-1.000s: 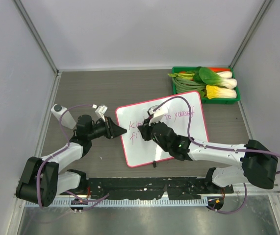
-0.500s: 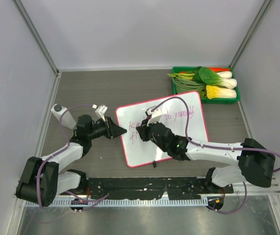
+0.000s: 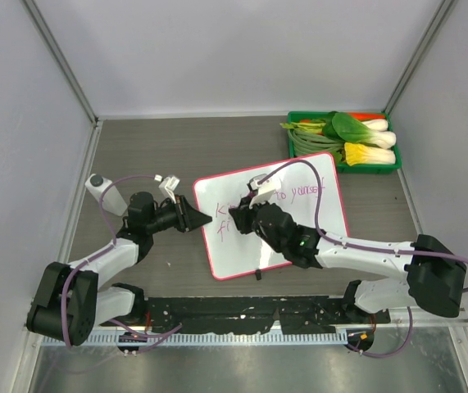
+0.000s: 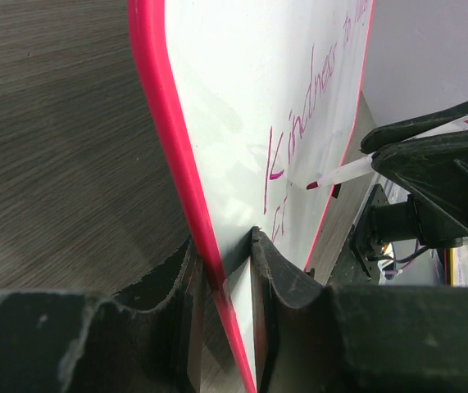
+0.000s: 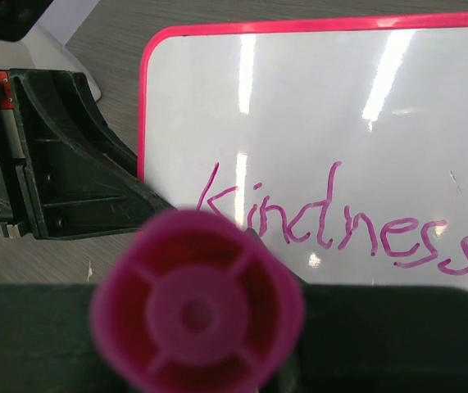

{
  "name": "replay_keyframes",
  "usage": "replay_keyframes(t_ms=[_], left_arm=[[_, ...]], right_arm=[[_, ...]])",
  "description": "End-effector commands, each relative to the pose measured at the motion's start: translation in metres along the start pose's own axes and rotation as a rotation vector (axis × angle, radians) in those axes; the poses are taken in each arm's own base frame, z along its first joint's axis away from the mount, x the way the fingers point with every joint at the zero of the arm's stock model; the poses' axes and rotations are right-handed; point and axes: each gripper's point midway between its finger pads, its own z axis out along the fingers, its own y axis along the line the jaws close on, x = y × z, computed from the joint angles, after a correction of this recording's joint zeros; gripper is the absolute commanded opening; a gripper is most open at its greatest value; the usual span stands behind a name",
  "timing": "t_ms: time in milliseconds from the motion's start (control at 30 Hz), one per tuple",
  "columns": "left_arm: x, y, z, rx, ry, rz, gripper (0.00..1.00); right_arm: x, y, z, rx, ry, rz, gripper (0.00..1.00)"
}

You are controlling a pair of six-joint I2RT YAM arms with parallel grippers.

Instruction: Write a sentence on the whiteboard

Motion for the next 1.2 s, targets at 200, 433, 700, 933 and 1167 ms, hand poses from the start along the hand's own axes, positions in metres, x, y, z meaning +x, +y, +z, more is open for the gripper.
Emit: replay_keyframes(t_ms=[200, 433, 700, 933, 1167], left_arm=[[0.011, 0.007, 0.003, -0.023, 0.044, 0.041, 0.00], [0.011, 0.007, 0.003, -0.022, 0.045, 0.041, 0.00], [0.011, 0.006, 0.002, -0.023, 0.043, 0.042, 0.00], [0.011, 0.007, 0.003, -0.024, 0.043, 0.040, 0.00], [0.011, 0.007, 0.003, -0.023, 0.044, 0.041, 0.00]], right_arm=[[-0.008, -0.002, 0.000, 0.015, -0.027, 0.016, 0.01], [0.004, -0.009, 0.000, 0.037, -0.006, 0.008, 0.01], [0.020, -0.019, 0.000, 0.068, 0.030, -0.006, 0.01], [0.026, -0.022, -0.006, 0.065, 0.047, -0.011, 0.01], [0.041, -0.024, -0.010, 0.054, 0.085, 0.002, 0.02]])
